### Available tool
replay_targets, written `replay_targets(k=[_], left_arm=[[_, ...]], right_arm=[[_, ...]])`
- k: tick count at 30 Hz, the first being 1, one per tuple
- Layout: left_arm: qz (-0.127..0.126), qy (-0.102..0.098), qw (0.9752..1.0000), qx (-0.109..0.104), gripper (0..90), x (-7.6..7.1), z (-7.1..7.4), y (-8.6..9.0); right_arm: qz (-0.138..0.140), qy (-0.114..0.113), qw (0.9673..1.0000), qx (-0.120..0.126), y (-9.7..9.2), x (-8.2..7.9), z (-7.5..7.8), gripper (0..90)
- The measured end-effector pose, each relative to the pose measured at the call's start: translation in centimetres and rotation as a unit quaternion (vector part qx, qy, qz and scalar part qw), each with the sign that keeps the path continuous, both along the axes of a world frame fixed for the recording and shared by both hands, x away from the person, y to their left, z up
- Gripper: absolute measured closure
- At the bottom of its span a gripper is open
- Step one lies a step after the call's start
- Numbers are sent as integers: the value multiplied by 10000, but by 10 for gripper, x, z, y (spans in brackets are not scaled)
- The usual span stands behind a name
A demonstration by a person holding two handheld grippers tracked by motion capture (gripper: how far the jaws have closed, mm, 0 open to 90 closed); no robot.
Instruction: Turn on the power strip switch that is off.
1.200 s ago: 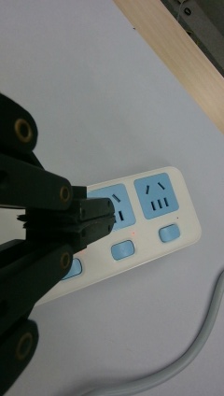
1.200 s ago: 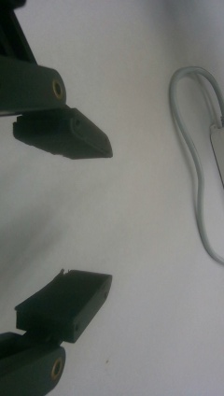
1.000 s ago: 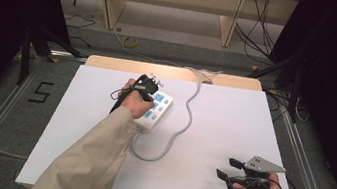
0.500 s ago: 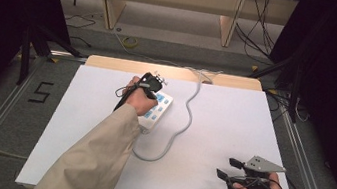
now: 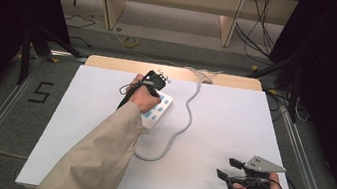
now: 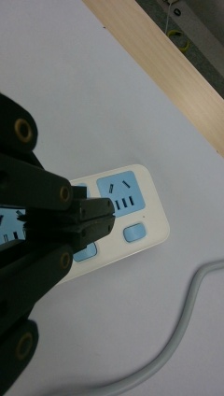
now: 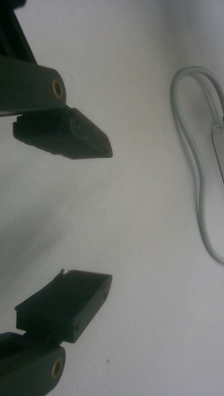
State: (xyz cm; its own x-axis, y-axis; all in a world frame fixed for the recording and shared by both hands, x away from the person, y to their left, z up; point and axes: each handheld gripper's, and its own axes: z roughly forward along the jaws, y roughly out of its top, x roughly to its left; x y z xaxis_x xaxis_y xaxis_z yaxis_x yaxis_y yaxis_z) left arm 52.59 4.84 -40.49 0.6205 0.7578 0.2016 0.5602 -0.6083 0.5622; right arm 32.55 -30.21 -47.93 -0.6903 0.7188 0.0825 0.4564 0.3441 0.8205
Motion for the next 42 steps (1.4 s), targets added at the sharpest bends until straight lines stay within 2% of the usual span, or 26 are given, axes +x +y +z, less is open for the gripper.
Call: replay_targets(k=[8, 13, 18, 22, 26, 42], left_arm=[[-58, 16, 10000, 63, 898, 2, 1, -3], [-46, 23, 10000, 19, 899, 4, 0, -5], [-64, 52, 9999, 96, 898, 6, -1, -6], [-76, 24, 9999, 63, 898, 7, 1, -10], [-133, 9, 9998, 129, 898, 8, 5, -13], [-83, 44, 9999, 127, 898, 15, 1, -18]], right_arm=[[9, -19, 10000, 7, 0, 0, 0, 338], [20, -8, 10000, 2, 0, 0, 0, 338], [17, 4, 10000, 4, 0, 0, 0, 338], [13, 4, 10000, 2, 0, 0, 0, 338], [33, -3, 10000, 9, 1, 0, 0, 338], [39, 8, 10000, 2, 1, 0, 0, 338]])
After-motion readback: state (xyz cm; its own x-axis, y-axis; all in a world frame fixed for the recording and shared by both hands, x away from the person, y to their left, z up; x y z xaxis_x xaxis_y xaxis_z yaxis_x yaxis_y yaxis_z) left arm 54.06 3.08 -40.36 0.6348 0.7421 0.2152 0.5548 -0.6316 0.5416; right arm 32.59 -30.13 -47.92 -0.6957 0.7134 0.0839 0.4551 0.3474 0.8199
